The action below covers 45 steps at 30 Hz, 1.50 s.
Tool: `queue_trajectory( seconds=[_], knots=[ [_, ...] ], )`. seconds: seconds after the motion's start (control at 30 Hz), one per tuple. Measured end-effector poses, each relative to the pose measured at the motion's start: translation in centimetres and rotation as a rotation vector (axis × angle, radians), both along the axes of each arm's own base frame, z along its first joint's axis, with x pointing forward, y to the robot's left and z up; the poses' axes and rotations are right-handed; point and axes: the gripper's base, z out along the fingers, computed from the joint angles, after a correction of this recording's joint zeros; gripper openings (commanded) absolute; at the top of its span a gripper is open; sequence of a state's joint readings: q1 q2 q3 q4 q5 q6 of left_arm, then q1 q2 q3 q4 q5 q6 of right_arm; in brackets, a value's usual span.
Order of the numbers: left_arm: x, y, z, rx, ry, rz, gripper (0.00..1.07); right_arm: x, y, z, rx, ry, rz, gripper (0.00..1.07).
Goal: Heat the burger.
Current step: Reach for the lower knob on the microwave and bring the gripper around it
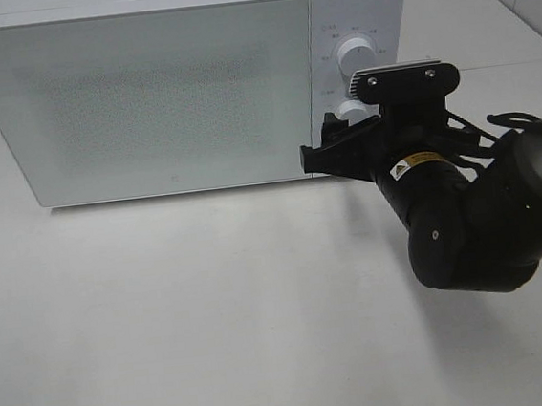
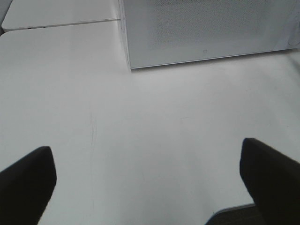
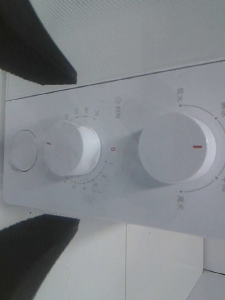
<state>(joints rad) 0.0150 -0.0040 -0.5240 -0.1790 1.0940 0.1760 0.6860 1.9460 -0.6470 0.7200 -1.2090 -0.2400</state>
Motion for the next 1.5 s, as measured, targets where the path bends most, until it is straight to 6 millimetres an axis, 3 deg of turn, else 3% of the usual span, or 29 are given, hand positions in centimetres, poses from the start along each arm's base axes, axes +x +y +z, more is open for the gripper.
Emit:
queue_trajectory(
  seconds=[0.63, 0.87, 0.93, 0.97, 1.0, 1.03, 1.1, 1.2, 1.5],
  knots=[
    [0.0, 0.0, 0.0, 0.000, 0.000, 0.000, 1.00, 3.4, 0.7, -1.6, -0.025, -0.015, -0.027, 0.74],
    [0.0, 0.0, 0.0, 0.000, 0.000, 0.000, 1.00, 3.6, 0.8, -1.5, -0.020, -0.020, -0.031, 0.57],
    [0.0, 0.0, 0.0, 0.000, 0.000, 0.000, 1.00, 3.6, 0.7, -1.5, -0.020, -0.020, -0.034, 0.43],
    [0.0, 0.0, 0.0, 0.000, 0.000, 0.000, 1.00, 3.6, 0.7, -1.5, -0.020, -0.020, -0.034, 0.43],
    [0.0, 0.0, 0.0, 0.000, 0.000, 0.000, 1.00, 3.6, 0.7, -1.5, -0.020, -0.021, -0.034, 0.31],
    [0.0, 0.0, 0.0, 0.000, 0.000, 0.000, 1.00, 3.6, 0.7, -1.5, -0.020, -0.021, -0.034, 0.31],
    [0.0, 0.0, 0.0, 0.000, 0.000, 0.000, 1.00, 3.6, 0.7, -1.5, -0.020, -0.019, -0.035, 0.19],
    [0.0, 0.0, 0.0, 0.000, 0.000, 0.000, 1.00, 3.7, 0.6, -1.5, -0.020, -0.018, -0.035, 0.13],
    [0.0, 0.0, 0.0, 0.000, 0.000, 0.000, 1.00, 3.6, 0.7, -1.6, -0.019, -0.011, -0.033, 0.13]
  ],
)
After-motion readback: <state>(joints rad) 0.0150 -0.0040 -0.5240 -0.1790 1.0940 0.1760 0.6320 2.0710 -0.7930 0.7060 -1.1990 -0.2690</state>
